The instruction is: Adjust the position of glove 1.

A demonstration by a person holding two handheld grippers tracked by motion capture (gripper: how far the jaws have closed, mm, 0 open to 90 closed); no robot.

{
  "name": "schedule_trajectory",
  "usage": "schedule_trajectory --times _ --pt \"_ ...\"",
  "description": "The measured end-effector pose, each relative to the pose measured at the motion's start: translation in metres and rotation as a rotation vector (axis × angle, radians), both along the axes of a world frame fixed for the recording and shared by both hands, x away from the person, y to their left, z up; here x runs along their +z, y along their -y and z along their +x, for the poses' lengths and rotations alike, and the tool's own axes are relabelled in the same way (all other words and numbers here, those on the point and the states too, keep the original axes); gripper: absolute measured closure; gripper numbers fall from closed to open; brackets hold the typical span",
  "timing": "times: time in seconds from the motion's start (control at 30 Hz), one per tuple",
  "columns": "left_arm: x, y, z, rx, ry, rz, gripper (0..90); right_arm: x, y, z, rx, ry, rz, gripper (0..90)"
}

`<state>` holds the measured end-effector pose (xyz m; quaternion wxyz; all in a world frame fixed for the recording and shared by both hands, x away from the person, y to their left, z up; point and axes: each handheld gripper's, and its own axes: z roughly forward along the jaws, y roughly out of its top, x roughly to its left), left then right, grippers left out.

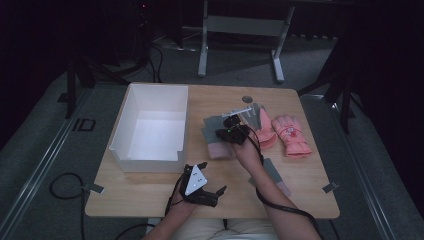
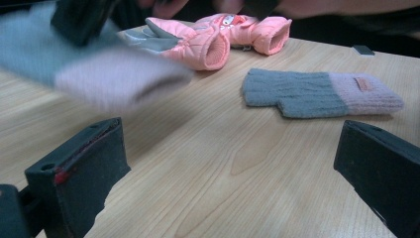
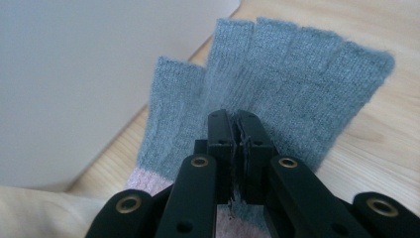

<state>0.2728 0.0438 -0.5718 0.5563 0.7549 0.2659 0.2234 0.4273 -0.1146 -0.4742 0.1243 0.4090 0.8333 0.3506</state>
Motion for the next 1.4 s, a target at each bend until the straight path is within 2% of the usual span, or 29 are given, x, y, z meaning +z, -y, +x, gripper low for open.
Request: schedule_trajectory --times 0.03,0.07,0.13,0.17,0.33,0.4,0.47,0.7,0.77,0.8,1.0,1.1,1.33,1.4 --pt "0.0 0.0 0.0 0.001 -0.002 -0.005 0.0 0.004 0.002 -0.005 -0.008 0.005 0.003 86.1" --pt "0.0 0.0 0.0 0.002 -0.003 -0.002 0.0 0.011 0.007 -0.015 -0.045 0.019 0.035 86.1" --pt "0.0 0.0 0.0 0.004 -0.004 -0.006 0.0 0.017 0.011 -0.025 -0.072 0.046 0.028 86.1" --pt "0.0 0.0 0.0 0.005 -0.002 -0.005 0.0 0.022 0.017 -0.036 -0.104 0.049 0.052 86.1" --pt "0.0 0.001 0.0 0.006 -0.002 -0.002 0.0 0.022 0.027 -0.051 -0.142 0.057 0.066 86.1" --pt "0.0 0.001 0.0 0.003 -0.003 0.003 0.0 0.015 0.032 -0.063 -0.16 0.051 0.054 86.1" --pt "0.0 0.001 0.0 0.001 0.001 0.008 0.0 0.007 0.035 -0.068 -0.172 0.043 0.047 86.1" --pt "0.0 0.001 0.0 0.005 -0.003 0.003 0.0 -0.029 0.037 -0.07 -0.197 -0.023 0.023 86.1" --pt "0.0 0.001 0.0 0.006 0.0 0.003 0.0 -0.034 0.037 -0.07 -0.199 -0.031 0.019 86.1" --pt "0.0 0.001 0.0 0.006 0.001 0.005 0.0 -0.044 0.036 -0.067 -0.197 -0.062 0.018 86.1" --pt "0.0 0.001 -0.001 0.01 0.001 0.002 0.0 -0.067 0.033 -0.06 -0.216 -0.102 -0.012 85.9" --pt "0.0 0.001 -0.001 0.009 0.003 0.003 0.0 -0.072 0.032 -0.059 -0.228 -0.102 -0.018 83.9" --pt "0.0 0.001 -0.001 0.007 0.002 0.002 0.0 -0.074 0.031 -0.06 -0.236 -0.084 -0.018 79.0" --pt "0.0 0.0 -0.001 0.007 0.0 0.001 0.0 -0.072 0.032 -0.06 -0.238 -0.084 -0.006 72.8"
